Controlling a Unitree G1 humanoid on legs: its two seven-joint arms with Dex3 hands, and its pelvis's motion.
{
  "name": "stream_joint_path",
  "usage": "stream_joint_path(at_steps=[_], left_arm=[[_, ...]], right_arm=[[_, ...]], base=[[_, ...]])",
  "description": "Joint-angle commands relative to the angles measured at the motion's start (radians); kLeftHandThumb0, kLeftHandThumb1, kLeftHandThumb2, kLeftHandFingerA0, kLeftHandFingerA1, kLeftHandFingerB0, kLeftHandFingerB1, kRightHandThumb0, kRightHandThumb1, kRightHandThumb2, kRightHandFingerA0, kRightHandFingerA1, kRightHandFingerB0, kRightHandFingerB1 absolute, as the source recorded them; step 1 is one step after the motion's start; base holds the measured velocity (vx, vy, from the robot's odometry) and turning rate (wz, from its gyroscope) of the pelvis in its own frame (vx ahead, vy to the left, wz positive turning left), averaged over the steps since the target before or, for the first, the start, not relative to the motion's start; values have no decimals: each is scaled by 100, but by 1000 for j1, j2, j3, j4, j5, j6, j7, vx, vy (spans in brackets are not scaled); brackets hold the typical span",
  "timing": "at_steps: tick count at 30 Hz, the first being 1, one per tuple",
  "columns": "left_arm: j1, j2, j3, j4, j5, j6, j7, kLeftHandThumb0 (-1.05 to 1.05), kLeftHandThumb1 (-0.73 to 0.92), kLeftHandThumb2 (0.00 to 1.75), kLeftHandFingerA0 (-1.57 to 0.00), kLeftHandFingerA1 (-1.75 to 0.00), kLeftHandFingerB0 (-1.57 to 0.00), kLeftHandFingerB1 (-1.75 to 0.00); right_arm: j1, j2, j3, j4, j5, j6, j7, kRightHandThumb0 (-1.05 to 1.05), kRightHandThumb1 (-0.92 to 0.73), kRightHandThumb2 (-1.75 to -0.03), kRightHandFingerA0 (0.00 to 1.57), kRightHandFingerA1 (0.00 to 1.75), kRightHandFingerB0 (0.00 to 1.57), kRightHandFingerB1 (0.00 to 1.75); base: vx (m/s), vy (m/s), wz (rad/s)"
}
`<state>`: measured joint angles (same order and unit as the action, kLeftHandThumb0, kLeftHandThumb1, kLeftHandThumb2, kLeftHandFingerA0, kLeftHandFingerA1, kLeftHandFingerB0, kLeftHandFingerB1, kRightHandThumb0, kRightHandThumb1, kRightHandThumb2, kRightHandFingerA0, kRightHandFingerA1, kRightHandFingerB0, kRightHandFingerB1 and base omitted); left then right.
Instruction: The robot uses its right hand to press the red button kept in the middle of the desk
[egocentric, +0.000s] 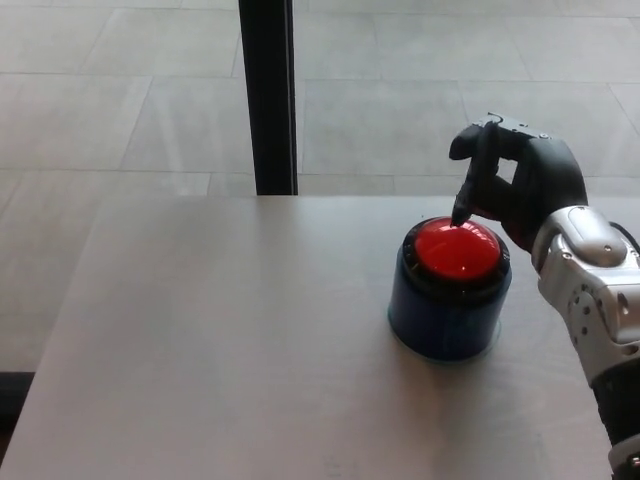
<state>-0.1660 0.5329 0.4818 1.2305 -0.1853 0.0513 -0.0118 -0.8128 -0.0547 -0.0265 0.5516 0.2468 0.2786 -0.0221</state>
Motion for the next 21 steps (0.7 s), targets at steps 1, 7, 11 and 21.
stream_joint_path(at_steps=[1, 7, 11, 21], left_arm=[[-9, 16, -1, 9, -9, 8, 9, -73, 92, 122, -53, -99, -33, -80], [-6, 22, -24, -5, 5, 18, 15, -73, 92, 116, -44, -122, -29, -91], [-7, 24, -16, 4, -8, 15, 4, -72, 92, 115, -36, -116, -26, -88], [-19, 28, -32, 8, 0, 19, 8, -72, 92, 116, -39, -116, -27, -89]], right_arm=[[-5, 17, 2, 37, -42, -10, 12, -19, -46, -131, 93, 175, 79, 163], [-20, 40, -1, 46, -52, -17, 11, -16, -47, -133, 93, 175, 79, 162], [1, 37, -6, 42, -59, -13, 18, -16, -47, -133, 93, 175, 75, 167], [72, 67, -70, 54, -39, -36, 17, -18, -57, -121, 91, 175, 72, 164]], base=[[0, 0, 0], [0, 0, 0], [0, 0, 0], [0, 0, 0]])
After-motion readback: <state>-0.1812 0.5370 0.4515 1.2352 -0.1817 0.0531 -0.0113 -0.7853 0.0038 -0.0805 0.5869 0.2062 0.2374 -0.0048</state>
